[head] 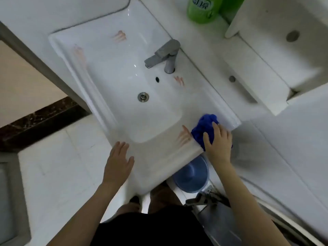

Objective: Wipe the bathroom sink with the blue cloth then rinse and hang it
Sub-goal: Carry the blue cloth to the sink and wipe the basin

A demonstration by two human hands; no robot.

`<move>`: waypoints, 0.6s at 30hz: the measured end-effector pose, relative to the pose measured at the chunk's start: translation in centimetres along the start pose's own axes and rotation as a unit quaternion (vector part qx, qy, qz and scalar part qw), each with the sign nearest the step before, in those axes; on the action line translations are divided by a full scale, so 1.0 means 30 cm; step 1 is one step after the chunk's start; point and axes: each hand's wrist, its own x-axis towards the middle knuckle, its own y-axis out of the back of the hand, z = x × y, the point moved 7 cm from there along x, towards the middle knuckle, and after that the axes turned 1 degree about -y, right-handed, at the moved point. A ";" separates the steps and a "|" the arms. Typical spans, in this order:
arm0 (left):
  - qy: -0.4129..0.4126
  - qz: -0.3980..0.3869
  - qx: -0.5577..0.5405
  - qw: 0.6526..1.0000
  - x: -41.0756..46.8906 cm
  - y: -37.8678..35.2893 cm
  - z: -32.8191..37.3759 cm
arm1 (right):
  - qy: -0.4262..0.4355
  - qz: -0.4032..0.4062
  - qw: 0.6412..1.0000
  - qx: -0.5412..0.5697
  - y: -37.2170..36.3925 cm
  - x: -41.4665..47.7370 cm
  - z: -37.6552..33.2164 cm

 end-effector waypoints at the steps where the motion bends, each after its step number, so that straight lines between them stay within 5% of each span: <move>1: 0.011 -0.004 -0.014 1.000 0.001 -0.009 -0.011 | -0.002 -0.014 1.000 -0.028 -0.018 0.028 0.020; 10: 0.031 0.014 -0.031 0.999 -0.014 -0.020 -0.031 | -0.083 -0.066 0.991 -0.087 -0.075 0.104 0.102; 13: 0.031 0.007 -0.019 0.999 -0.014 -0.021 -0.033 | -0.137 -0.060 0.987 0.054 -0.058 0.096 0.108; 18: 0.022 -0.014 -0.003 1.000 -0.014 -0.002 -0.028 | -0.222 -0.059 0.919 0.320 0.015 0.059 0.076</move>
